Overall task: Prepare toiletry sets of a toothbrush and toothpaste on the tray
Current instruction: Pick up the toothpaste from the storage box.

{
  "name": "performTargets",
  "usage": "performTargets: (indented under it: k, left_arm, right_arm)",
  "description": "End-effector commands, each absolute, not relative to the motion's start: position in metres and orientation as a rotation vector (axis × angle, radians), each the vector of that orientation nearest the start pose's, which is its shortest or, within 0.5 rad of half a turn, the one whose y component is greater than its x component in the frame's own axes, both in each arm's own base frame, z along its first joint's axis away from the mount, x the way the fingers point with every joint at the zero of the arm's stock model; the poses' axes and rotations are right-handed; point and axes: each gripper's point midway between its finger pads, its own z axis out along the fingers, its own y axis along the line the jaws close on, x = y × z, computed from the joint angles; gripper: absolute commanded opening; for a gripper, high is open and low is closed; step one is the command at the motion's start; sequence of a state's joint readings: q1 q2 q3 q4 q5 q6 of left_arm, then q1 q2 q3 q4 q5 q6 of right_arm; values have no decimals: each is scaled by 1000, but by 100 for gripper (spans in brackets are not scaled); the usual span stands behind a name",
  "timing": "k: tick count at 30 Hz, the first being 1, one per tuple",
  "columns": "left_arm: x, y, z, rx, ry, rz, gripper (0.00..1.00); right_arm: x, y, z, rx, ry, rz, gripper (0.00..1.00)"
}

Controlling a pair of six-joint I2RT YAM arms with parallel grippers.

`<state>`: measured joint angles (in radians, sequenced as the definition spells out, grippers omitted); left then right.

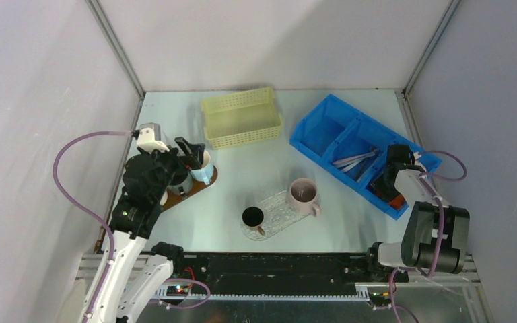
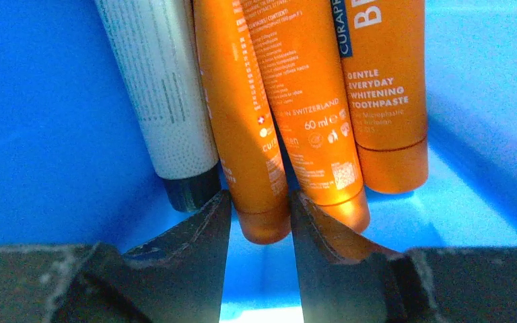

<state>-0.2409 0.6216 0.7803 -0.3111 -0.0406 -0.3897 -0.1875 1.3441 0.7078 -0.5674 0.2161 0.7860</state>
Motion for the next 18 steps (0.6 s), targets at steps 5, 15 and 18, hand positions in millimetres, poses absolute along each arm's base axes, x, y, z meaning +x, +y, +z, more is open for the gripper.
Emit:
performTargets:
  k: [5,15,18]
  left_arm:
    - [270,-76,293,-129,1730,-412,100]
    - [270,-77,292,-130,1731,-417,100]
    - [268,-77,295,-129,1724,-421,100]
  right_arm:
    - [250,-53,-3,1362,2457,-102,44]
    - [248,-51,-6,1351,2488,-91,44]
    - [252,-53,5,1329,2453,-82,33]
